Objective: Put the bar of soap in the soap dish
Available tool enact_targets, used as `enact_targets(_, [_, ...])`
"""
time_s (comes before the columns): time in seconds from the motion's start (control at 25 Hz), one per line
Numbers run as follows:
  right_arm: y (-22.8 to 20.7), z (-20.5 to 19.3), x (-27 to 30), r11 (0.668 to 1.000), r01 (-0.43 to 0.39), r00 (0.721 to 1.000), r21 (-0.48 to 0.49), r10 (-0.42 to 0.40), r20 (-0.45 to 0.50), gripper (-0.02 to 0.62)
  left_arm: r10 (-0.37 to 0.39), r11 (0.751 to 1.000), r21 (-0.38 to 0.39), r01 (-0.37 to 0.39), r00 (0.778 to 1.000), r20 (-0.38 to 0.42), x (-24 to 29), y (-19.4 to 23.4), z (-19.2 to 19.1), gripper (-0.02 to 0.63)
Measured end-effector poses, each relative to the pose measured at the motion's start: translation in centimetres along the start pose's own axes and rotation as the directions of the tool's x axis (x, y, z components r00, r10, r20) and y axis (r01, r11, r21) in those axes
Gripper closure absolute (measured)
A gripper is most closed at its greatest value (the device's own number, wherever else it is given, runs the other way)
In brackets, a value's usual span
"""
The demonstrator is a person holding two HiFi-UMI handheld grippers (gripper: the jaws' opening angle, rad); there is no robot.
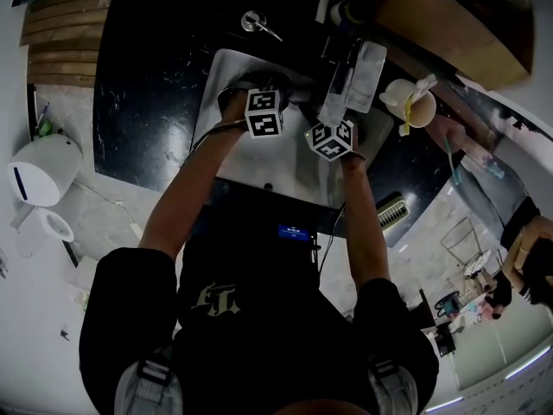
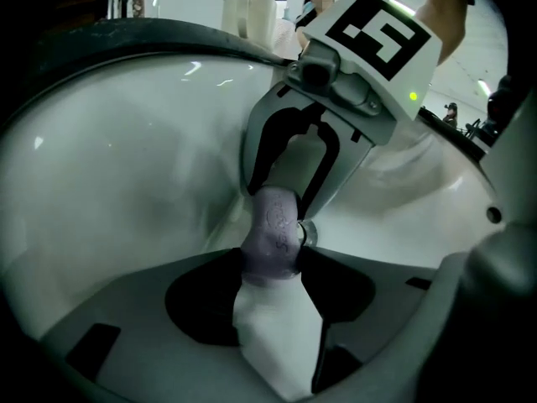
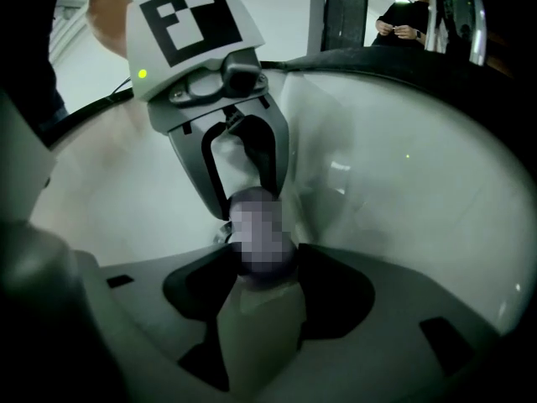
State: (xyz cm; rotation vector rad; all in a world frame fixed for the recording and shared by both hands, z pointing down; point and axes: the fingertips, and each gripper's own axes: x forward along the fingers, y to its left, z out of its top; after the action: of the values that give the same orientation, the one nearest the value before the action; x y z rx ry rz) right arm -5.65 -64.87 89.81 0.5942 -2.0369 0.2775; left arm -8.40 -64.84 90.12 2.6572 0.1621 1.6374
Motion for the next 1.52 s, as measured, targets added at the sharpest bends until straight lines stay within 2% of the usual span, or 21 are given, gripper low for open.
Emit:
enact_targets(0.16, [0.4, -0.4, 0.7, 0.999, -0.047, 0.998, -0.003, 0.046, -0.033, 0.374, -0.015, 0.999, 0.032, 0.015, 1.0, 0.002, 0.1, -0.2, 0.0, 0.388])
enact_targets(0.4, [0.9, -0.8, 0.2, 0.999, -0.038, 0.998, 0.001, 0.038, -0.054, 0.365, -0.007, 1.0, 0.016, 0.007, 1.0, -0.015, 0.2, -1.0, 0.1, 0.388])
enact_targets(0.64, [2.0, 0.0, -2.3, 1.0, -0.02, 0.999, -0.018, 0.019, -0.049, 0.365, 0.015, 0.999, 0.04, -0.016, 1.0, 0.006, -1.5, -2.2, 1.1, 0.388])
enact_targets(1.08, [5.9, 4.5, -11.3, 0.991, 0.11, 0.993, -0.073, -0.112, -0.023, 0.365, 0.105, 0.988, 0.104, -0.111, 0.992, 0.067, -10.7, -7.0, 4.4, 0.388])
enact_targets(1.52, [12.7, 7.8, -21.6, 0.951, 0.303, 0.953, -0.068, -0.302, 0.012, 0.365, 0.188, 0.948, 0.237, -0.214, 0.974, 0.127, -19.7, -15.0, 7.9, 0.388])
